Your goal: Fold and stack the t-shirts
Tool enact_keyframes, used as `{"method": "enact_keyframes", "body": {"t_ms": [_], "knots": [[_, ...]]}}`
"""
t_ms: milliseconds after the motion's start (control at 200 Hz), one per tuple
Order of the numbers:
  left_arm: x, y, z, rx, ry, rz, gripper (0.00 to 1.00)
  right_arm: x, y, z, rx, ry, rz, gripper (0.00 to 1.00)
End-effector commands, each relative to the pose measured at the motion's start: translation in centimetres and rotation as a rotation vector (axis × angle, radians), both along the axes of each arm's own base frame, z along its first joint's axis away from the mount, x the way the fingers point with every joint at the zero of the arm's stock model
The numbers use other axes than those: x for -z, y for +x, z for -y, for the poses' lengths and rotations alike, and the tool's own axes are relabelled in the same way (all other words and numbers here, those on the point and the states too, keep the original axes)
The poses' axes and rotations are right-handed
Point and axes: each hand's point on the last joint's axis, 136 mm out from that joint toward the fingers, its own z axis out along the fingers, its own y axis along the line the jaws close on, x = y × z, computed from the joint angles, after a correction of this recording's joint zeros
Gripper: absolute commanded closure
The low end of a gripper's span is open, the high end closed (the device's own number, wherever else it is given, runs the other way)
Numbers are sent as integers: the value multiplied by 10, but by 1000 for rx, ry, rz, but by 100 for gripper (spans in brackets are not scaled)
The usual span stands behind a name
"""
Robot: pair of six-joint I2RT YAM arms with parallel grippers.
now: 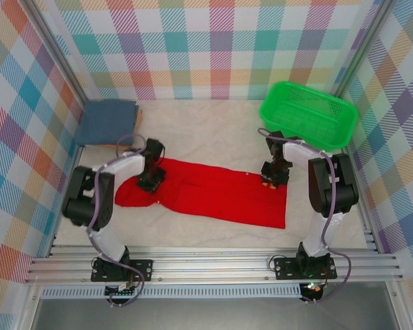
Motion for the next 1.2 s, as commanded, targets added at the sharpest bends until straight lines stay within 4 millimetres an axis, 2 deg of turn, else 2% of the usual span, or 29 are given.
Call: {"method": "enact_keyframes", "body": {"t_ms": [0, 100, 210, 330, 350, 460, 540, 710, 775, 840, 940, 1065, 1175, 1200], "knots": [[8, 47, 3, 129, 42, 21, 68, 5, -39, 13, 26, -63, -124, 78], [7, 100, 17, 168, 23, 64, 68, 4, -56, 11, 56, -54, -166, 76], [12, 161, 44, 215, -31, 119, 68, 6, -74, -3, 102, -10, -195, 76], [17, 217, 78, 279, -95, 201, 68, 5, -96, -37, 109, 36, -213, 76], [9, 231, 84, 285, -112, 239, 68, 5, -100, -44, 104, 38, -216, 76], [13, 260, 108, 306, -181, 282, 69, 7, -116, -87, 100, 106, -238, 76], [18, 270, 120, 306, -227, 305, 70, 11, -124, -115, 95, 144, -258, 76], [21, 271, 133, 313, -263, 315, 71, 18, -126, -163, 47, 171, -282, 76], [19, 271, 136, 319, -272, 319, 71, 18, -124, -177, 36, 176, -280, 76], [10, 272, 135, 334, -267, 337, 71, 16, -120, -182, 31, 160, -270, 76], [-25, 275, 124, 366, -196, 385, 68, 3, -108, -184, 33, 164, -210, 73], [-91, 268, 95, 361, -49, 439, 61, -31, -92, -188, -23, 183, -118, 65], [-150, 249, 73, 333, 36, 485, 57, -65, -81, -170, -73, 141, -14, 57], [-155, 242, 71, 333, 33, 485, 57, -71, -80, -165, -70, 143, 6, 55]]}}
